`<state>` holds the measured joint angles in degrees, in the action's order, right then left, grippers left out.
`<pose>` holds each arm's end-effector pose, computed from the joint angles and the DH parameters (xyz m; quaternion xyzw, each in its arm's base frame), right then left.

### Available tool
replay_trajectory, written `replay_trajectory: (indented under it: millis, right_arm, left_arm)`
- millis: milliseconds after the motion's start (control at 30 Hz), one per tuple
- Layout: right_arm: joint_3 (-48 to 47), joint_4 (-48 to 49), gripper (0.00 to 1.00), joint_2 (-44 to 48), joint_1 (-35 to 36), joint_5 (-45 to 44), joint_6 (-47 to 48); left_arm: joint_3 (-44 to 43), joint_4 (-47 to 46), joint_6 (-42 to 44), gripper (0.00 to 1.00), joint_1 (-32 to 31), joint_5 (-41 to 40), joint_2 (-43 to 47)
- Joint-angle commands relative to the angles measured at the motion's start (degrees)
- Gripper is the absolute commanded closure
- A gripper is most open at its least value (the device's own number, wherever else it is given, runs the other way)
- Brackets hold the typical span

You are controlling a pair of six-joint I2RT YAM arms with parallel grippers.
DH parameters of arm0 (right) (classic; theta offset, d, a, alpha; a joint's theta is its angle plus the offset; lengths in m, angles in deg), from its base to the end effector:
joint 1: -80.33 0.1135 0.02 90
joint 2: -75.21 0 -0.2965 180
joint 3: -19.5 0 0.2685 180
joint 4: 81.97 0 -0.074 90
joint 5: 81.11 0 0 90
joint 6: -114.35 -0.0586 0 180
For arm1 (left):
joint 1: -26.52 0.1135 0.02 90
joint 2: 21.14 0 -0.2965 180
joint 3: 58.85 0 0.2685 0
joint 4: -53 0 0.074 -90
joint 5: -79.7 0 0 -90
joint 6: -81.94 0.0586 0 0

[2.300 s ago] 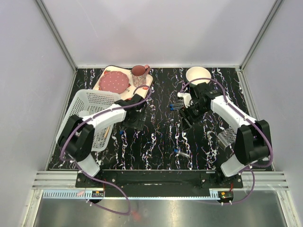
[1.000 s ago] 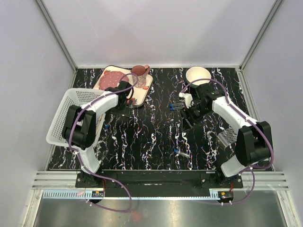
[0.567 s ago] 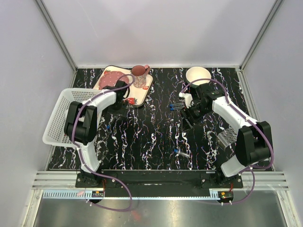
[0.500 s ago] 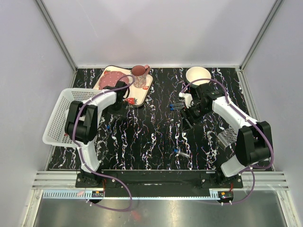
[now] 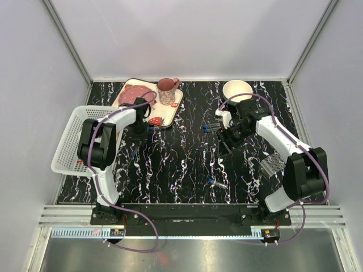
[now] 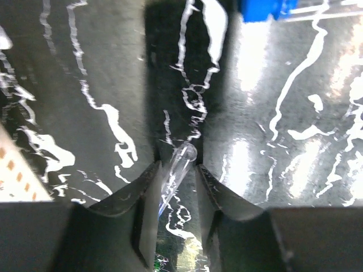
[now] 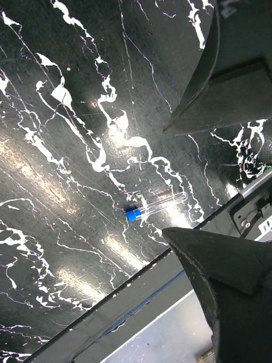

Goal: Organize the chemistry lab equipment

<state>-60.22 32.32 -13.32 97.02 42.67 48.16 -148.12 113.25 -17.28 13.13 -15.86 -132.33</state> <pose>0.2880 0.1204 0.2505 -0.3649 0.8760 0.2793 0.1465 0.3849 -0.0858 0.1586 0.0329 0.9960 0.0341 0.0764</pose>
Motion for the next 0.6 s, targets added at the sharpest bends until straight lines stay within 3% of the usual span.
replay_trajectory:
  millis: [0,100,333,367,567]
  right_arm:
    - [0.10,0.41,0.28,2.66,-0.52,1.55,1.06]
    - [0.36,0.33,0.28,3.19,-0.52,1.64,1.23]
    - [1.15,-1.08,0.28,5.82,-0.52,5.06,5.45]
    - [1.33,-1.78,0.28,6.26,-0.52,5.76,6.41]
    - [-0.25,-8.79,0.23,12.49,-0.34,13.84,25.17]
  left_arm:
    - [1.47,-0.22,-0.89,0.73,0.12,7.93,0.37]
    - [3.93,-2.23,-2.21,0.82,0.03,12.50,2.03]
    - [12.27,-12.16,-8.78,0.87,-0.06,28.39,12.21]
    - [15.07,-14.09,-9.94,0.87,-0.15,33.55,13.45]
    - [25.19,-32.36,-22.50,0.88,-2.07,51.76,22.33]
